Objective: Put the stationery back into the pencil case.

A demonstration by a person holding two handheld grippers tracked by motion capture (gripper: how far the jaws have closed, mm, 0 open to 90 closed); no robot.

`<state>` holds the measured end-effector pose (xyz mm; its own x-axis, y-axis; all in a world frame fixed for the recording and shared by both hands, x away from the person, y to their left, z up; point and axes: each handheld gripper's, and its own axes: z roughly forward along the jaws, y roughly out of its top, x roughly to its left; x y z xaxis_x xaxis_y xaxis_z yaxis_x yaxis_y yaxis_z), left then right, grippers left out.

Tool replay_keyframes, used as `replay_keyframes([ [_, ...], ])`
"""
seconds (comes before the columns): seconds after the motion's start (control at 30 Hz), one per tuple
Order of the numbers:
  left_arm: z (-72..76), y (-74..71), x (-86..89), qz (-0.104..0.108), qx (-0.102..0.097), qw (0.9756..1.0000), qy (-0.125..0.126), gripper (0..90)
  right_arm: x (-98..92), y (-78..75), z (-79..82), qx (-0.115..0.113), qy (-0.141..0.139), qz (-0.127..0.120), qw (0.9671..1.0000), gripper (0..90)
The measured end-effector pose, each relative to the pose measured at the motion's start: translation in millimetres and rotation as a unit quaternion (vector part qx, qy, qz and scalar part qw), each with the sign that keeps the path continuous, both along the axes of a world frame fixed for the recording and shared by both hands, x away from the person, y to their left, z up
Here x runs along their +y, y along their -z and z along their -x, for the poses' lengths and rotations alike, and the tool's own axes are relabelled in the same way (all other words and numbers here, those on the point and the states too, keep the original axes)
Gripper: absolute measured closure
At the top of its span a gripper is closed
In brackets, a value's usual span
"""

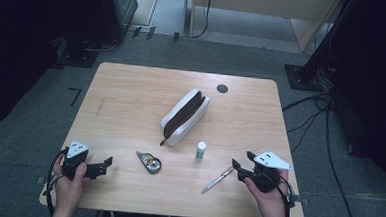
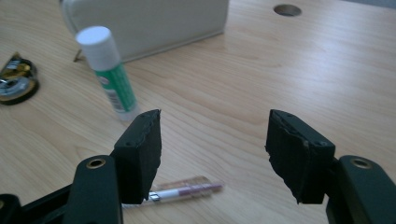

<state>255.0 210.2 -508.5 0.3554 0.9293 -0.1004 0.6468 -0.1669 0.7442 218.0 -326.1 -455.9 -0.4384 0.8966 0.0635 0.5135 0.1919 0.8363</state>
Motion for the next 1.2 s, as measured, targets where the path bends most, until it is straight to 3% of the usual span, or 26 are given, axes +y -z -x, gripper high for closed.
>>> replay_keyframes([
  [0.27, 4.3, 4.0, 8.3, -0.017, 0.006, 0.9998, -0.007, 0.7, 29.2, -16.3, -7.4, -0.007, -0.038, -0.010, 0.9992, 35.5],
  [0.4, 4.2, 7.0, 9.3, -0.021, 0.011, 0.9997, -0.006, 0.7, 42.3, -17.9, -13.0, -0.005, -0.053, -0.009, 0.9986, 35.4],
  [0.8, 1.6, 10.4, 0.1, -0.067, 0.021, 0.9976, -0.002, 0.7, 71.4, -16.1, -28.2, 0.004, -0.081, -0.011, 0.9966, 36.0],
  [1.2, 1.7, 10.5, -0.7, -0.067, 0.021, 0.9975, 0.004, 0.7, 86.6, -12.4, -38.7, 0.010, -0.097, -0.016, 0.9951, 45.4],
])
